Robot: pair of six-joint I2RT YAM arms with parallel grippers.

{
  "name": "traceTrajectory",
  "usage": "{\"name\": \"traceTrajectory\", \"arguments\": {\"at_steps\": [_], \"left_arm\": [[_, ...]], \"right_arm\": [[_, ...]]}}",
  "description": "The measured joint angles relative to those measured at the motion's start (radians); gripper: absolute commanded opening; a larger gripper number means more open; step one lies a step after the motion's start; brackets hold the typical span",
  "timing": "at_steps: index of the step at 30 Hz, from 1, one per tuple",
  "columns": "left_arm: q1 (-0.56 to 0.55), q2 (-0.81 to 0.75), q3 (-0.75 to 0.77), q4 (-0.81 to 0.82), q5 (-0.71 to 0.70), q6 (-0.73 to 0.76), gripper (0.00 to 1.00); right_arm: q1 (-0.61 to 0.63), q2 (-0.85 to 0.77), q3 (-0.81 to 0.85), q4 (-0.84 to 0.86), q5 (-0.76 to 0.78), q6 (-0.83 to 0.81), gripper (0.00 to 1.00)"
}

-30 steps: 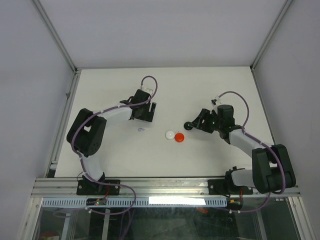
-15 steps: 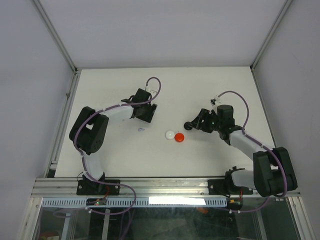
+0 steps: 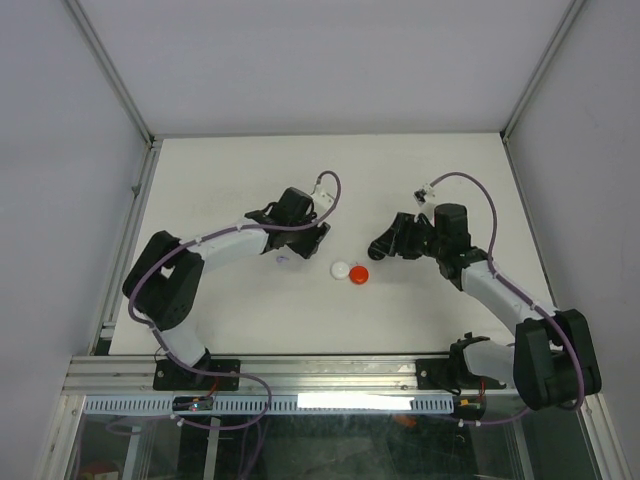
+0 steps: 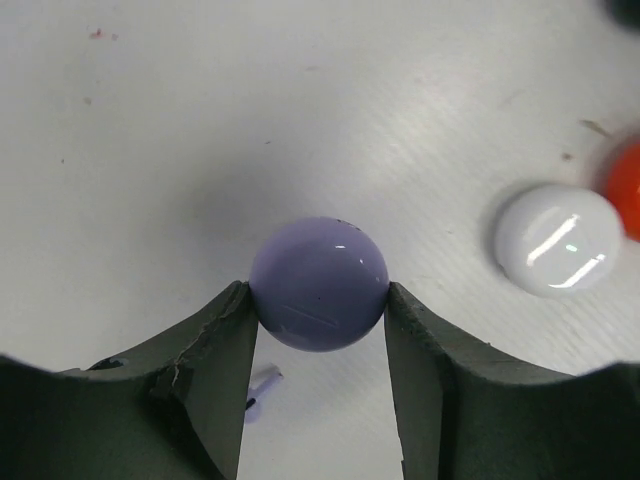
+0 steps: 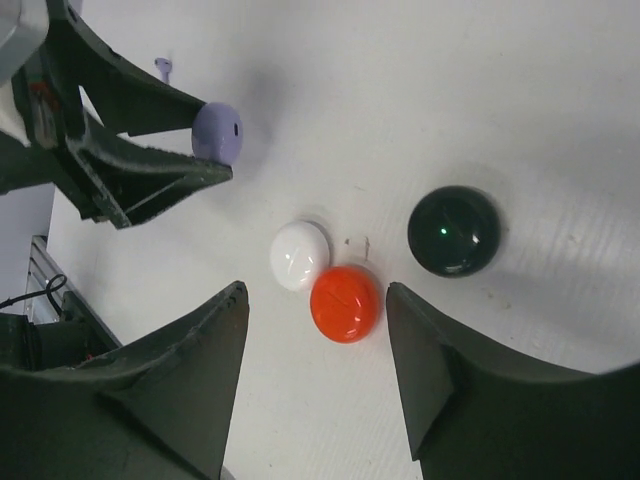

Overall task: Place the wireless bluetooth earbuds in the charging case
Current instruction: Pick up the charging case at the center of the board.

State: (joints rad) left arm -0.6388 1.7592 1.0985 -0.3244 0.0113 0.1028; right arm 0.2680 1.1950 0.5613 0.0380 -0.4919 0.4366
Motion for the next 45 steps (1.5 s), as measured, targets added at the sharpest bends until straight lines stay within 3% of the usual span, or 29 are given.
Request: {"name": "traceTrajectory", "arguments": {"at_steps": [13, 26, 33, 45], "left_arm": [[-0.173, -0.264, -0.136, 0.091, 0.051, 0.326, 0.46], [-0.278, -0.428, -0.221, 0.140, 0.131, 0.721, 0.47], [-0.306, -0.430, -0.224, 0.137, 0.126, 0.826, 0.47], [-0.331, -0.464, -0.232, 0.138, 0.124, 0.899, 0.47]], "right_arm": [[0.013, -0.017, 0.136, -0.075, -0.182, -0.111, 0.60], [0.135, 0.039, 0.223, -0.138, -0.331, -0.164, 0.56], [0.217, 0.100, 0.291, -0.167, -0.353, -0.196, 0.52], [0.246, 0.191, 0.351, -0.250, -0.342, -0.254, 0.48]]}}
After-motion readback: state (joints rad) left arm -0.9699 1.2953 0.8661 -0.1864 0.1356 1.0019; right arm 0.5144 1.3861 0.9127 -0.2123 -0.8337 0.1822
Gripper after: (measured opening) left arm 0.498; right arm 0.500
